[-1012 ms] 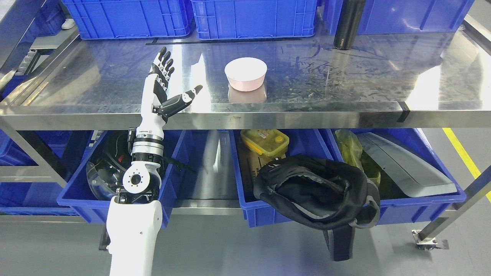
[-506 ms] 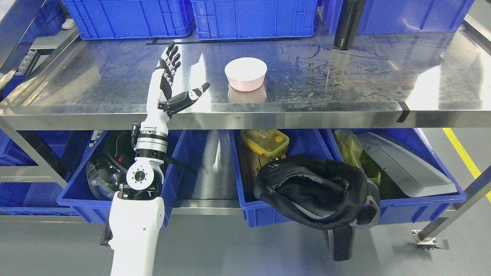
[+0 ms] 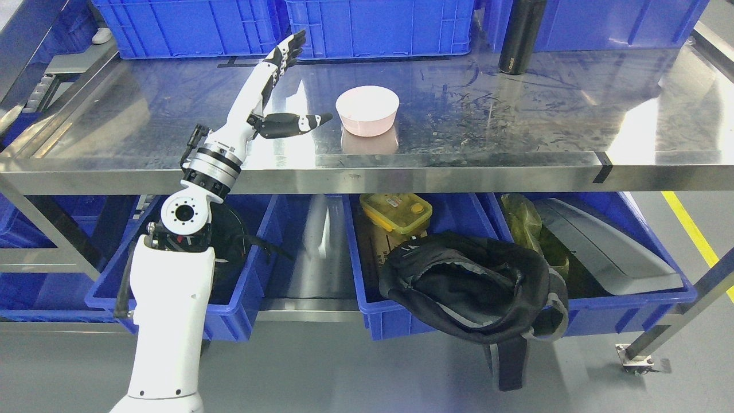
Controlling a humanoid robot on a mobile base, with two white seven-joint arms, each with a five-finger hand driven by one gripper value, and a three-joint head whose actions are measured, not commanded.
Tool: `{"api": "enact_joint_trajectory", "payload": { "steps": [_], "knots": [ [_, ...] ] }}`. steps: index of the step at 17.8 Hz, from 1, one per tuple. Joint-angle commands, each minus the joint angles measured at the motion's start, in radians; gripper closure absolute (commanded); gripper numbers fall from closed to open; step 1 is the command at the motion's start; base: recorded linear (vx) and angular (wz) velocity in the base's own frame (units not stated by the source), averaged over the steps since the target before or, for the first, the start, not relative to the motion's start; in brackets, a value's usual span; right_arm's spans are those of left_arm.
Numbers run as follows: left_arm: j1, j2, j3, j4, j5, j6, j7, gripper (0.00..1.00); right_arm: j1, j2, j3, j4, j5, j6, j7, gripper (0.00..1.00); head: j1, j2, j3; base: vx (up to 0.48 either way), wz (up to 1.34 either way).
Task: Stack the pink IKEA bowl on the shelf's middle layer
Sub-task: 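Raise the left hand and swing it toward the pink bowl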
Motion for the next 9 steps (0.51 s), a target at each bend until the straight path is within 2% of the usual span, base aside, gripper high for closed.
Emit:
{"api": "enact_joint_trajectory", "payload": {
  "steps": [1, 4, 5, 9],
  "knots": [
    [-0.205, 0.194, -0.199, 0.027, -0.336, 0.010, -0.057, 0.01, 0.023, -0.017, 0.000, -0.017, 0.000, 0.001, 0.000, 0.00, 0.0000, 0.000, 0.000, 0.000, 0.00],
    [-0.302, 0.208, -0.324, 0.032, -0.508, 0.036, -0.289, 0.01, 0.023, -0.017, 0.000, -0.017, 0.000, 0.001, 0.000, 0.00, 0.0000, 0.000, 0.000, 0.000, 0.00],
    [-0.317, 0.205, -0.359, 0.058, -0.554, 0.035, -0.328, 0.01, 0.023, -0.017, 0.000, -0.017, 0.000, 0.001, 0.000, 0.00, 0.0000, 0.000, 0.000, 0.000, 0.00],
    [-0.350, 0.150, -0.421, 0.187, -0.670, 0.030, -0.327, 0.01, 0.023, -0.017, 0.000, -0.017, 0.000, 0.001, 0.000, 0.00, 0.0000, 0.000, 0.000, 0.000, 0.00]
  ]
}}
